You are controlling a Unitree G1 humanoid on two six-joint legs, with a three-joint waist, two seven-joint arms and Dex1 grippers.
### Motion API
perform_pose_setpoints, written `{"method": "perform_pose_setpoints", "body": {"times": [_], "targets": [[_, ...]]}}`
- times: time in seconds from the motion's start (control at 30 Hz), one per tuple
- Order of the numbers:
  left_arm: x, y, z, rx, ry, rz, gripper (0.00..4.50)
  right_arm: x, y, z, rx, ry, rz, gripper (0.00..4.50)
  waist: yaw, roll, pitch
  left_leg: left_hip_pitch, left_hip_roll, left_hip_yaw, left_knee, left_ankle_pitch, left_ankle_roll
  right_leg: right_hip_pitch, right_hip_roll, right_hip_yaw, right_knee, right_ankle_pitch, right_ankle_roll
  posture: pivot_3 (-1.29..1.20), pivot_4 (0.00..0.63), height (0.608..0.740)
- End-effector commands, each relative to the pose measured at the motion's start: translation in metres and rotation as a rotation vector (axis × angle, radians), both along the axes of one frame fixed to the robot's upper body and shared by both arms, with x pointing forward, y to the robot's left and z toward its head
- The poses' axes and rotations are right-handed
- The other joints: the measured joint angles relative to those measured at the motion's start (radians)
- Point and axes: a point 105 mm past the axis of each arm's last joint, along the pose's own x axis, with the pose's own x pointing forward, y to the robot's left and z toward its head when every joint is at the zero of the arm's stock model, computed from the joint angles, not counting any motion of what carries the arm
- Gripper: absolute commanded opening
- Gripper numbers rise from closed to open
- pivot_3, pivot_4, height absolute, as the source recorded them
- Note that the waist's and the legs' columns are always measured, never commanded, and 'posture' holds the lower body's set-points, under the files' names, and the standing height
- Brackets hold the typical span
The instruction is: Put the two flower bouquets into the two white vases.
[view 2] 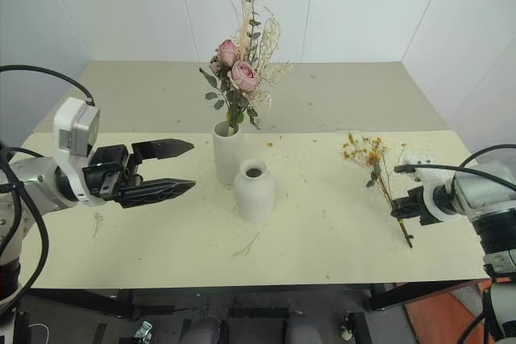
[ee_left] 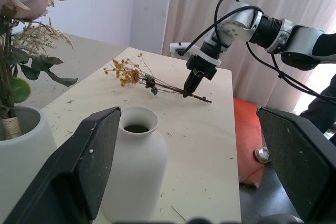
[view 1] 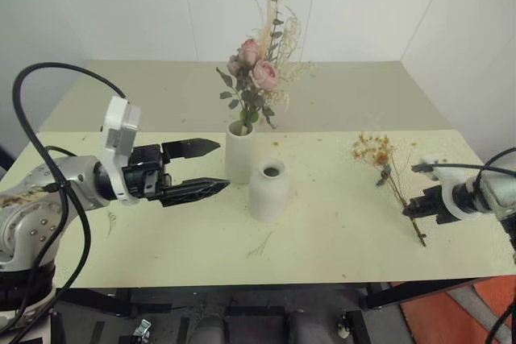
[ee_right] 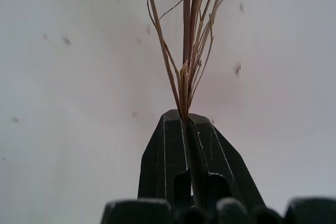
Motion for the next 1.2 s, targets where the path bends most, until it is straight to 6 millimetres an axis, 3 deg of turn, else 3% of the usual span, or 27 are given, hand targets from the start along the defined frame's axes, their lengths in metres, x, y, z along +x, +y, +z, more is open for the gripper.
{"method": "perform_pose_setpoints", "body": {"times": [0.03,0.23,0.43,0.57,0.77,1.0,1.2], "targets": [[-0.003,0.0,0.011,0.011,-0.064,-0.009,4.5,0.009,0.011,0.075,0.109,-0.365,0.079,0.02,0.003,0.0,0.0,0.0,0.0,0.0,0.0,0.0,0.0,0.0,0.0,0.0,0.0,0.0,0.0,0.0,0.15,0.74],[0.001,0.001,0.014,0.023,-0.076,-0.007,4.5,-0.001,0.054,0.133,0.24,-0.936,0.267,0.02,0.005,-0.001,-0.001,0.0,0.001,-0.001,0.0,0.0,0.0,0.001,0.0,-0.001,0.0,0.0,0.0,0.0,0.15,0.74],[0.005,0.003,0.018,0.043,-0.088,-0.015,4.5,-0.019,0.118,0.152,0.542,-1.08,0.496,0.02,-0.001,0.0,0.0,0.0,0.001,0.0,0.0,0.0,0.0,0.001,0.001,0.0,0.0,0.0,0.0,0.0,0.15,0.74],[0.006,0.004,0.022,0.054,-0.103,-0.013,4.5,-0.03,0.153,0.147,0.683,-1.051,0.629,0.02,-0.003,0.0,0.0,0.001,0.001,0.0,-0.001,0.0,0.0,0.001,0.001,0.0,0.0,0.0,0.0,0.0,0.15,0.74],[0.007,0.006,0.023,0.075,-0.112,-0.003,4.5,-0.032,0.195,0.147,0.697,-1.034,0.773,0.02,-0.002,0.0,0.0,0.0,0.001,0.0,0.0,0.0,0.0,0.0,0.001,-0.001,0.001,0.0,0.0,0.0,0.15,0.74],[0.009,0.009,0.024,0.086,-0.111,0.006,4.5,-0.035,0.219,0.153,0.75,-1.047,0.866,0.02,0.0,0.0,0.0,0.0,0.001,0.0,-0.001,0.0,0.0,0.0,0.001,-0.001,0.0,0.0,0.0,0.0,0.15,0.74],[0.007,0.008,0.025,0.09,-0.113,0.003,4.5,-0.03,0.231,0.127,0.686,-1.001,0.875,0.02,0.0,0.0,0.0,0.0,0.001,0.0,0.0,0.0,0.0,0.0,0.001,-0.001,0.001,0.0,0.0,0.0,0.15,0.74]]}}
